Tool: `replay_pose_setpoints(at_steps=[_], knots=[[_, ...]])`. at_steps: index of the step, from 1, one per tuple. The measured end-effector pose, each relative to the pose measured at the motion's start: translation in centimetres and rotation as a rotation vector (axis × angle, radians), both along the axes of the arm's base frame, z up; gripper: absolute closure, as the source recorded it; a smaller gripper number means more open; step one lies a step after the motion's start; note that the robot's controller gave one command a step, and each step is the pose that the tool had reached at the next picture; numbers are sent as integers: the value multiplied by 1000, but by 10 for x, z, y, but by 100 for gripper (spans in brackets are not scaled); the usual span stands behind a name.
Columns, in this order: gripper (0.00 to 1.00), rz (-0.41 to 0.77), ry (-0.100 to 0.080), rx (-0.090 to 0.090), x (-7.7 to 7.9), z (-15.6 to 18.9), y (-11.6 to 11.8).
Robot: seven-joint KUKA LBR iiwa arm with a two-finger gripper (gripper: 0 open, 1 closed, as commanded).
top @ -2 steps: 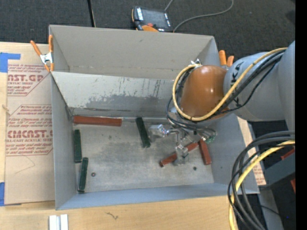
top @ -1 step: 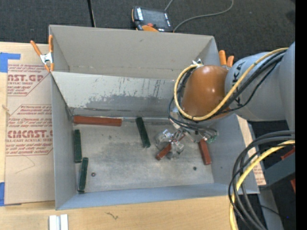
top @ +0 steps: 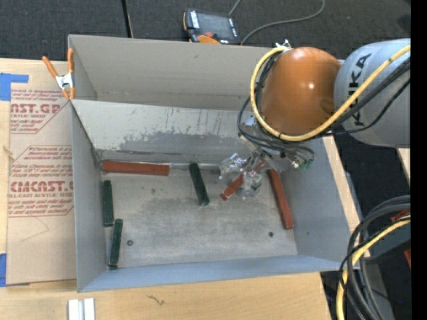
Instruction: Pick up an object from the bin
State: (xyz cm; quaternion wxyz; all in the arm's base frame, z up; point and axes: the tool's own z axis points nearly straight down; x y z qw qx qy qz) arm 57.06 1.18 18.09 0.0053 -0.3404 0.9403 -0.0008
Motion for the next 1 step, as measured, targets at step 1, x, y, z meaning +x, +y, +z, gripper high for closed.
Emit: replay_pose_setpoints(at_steps=[1], knots=[[100, -70, 2, 0, -27, 65, 0]])
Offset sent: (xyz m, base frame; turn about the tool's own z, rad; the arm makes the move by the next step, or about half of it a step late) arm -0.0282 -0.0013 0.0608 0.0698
